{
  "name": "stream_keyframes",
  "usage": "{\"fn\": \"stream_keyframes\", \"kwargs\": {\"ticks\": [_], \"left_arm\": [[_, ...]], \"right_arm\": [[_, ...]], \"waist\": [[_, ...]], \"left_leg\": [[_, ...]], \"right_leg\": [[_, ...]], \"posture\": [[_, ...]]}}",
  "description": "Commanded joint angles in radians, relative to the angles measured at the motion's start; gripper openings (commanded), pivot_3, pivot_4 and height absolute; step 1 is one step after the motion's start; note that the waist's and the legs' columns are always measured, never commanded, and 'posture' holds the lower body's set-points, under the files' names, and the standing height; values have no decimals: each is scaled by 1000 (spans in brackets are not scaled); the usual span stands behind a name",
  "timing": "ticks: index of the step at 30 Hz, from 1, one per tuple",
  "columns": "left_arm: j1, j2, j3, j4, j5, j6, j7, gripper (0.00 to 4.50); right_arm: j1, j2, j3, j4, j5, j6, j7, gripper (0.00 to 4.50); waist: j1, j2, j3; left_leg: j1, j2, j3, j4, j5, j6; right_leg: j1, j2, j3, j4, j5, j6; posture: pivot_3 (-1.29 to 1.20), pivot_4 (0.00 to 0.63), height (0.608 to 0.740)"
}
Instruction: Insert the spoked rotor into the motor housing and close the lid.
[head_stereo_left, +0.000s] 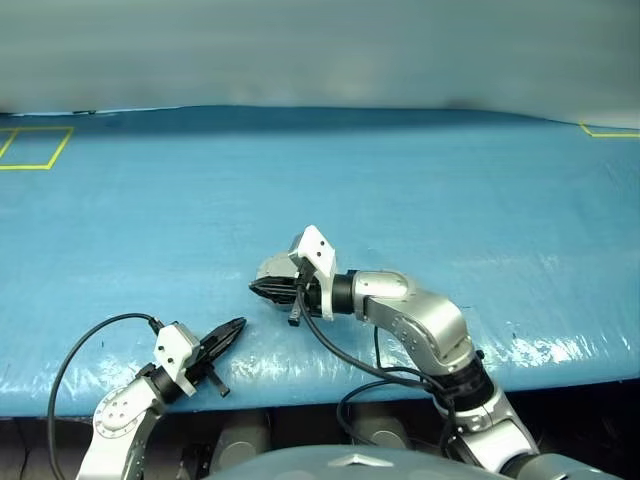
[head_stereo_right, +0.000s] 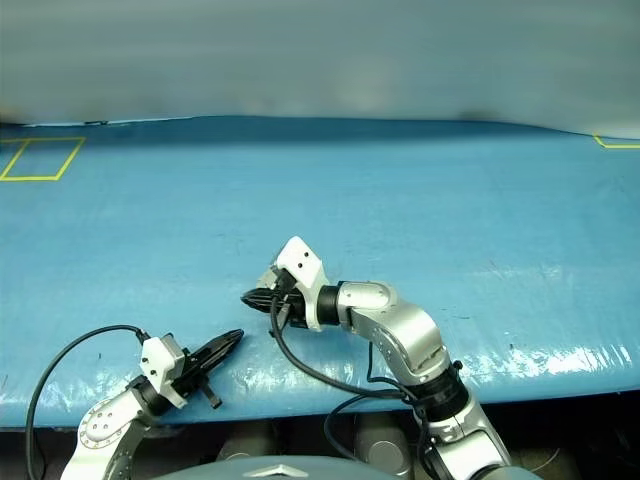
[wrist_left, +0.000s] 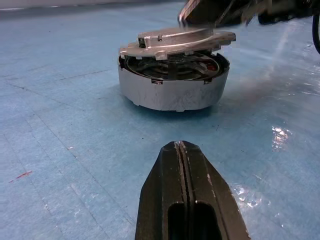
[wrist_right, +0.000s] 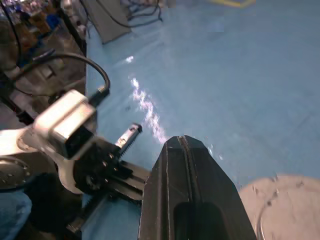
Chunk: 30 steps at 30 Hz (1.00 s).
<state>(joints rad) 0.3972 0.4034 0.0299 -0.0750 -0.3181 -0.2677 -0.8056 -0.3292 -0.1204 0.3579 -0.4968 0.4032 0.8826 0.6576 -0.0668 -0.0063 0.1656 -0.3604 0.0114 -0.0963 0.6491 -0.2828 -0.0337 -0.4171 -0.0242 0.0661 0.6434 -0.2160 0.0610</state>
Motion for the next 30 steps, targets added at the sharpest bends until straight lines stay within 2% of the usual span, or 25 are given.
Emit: {"fn": "stream_keyframes", "kwargs": {"ticks": [1, 5, 8, 15, 16, 30], "left_arm": [[14, 9, 26, -44, -7, -37, 3, 26], [12, -2, 30, -45, -3, -54, 20, 0], [12, 1, 21, -47, -2, -61, 14, 0], [16, 0, 26, -42, 2, -82, 23, 0], [15, -2, 25, -43, 7, -83, 29, 0], [15, -9, 18, -52, 13, -72, 73, 0]], "right_arm": [[49, 30, 3, -161, -47, 10, -174, 0], [126, 28, 56, -159, -167, -43, -331, 915], [151, 6, 93, -103, -257, -72, -405, 1941], [145, 5, 52, -47, -274, -66, -425, 4282], [142, 4, 50, -39, -275, -64, -423, 4482], [108, 11, 121, 30, -277, -73, -370, 4482]], "waist": [[1, 0, 0], [3, -1, -1], [1, -1, -1], [0, -1, -1], [0, -1, -1], [0, -1, -1]], "left_leg": [[0, 0, 0, 0, 0, 0], [0, 0, 1, 0, 1, -1], [0, 0, 1, 0, 1, -2], [0, 0, 1, 0, 1, -2], [0, 0, 1, 0, 1, -1], [0, 0, 1, 0, 1, -1]], "right_leg": [[0, 0, 0, 0, -1, -2], [1, -1, 0, 0, -2, -4], [0, 0, 1, 0, -2, -4], [0, 0, 1, -1, -3, -4], [0, 0, 1, -1, -3, -4], [0, 0, 1, -1, -3, -4]], "posture": [[0, 150, 740], [0, 150, 740], [0, 150, 740], [0, 150, 740], [0, 150, 740], [0, 150, 740]]}}
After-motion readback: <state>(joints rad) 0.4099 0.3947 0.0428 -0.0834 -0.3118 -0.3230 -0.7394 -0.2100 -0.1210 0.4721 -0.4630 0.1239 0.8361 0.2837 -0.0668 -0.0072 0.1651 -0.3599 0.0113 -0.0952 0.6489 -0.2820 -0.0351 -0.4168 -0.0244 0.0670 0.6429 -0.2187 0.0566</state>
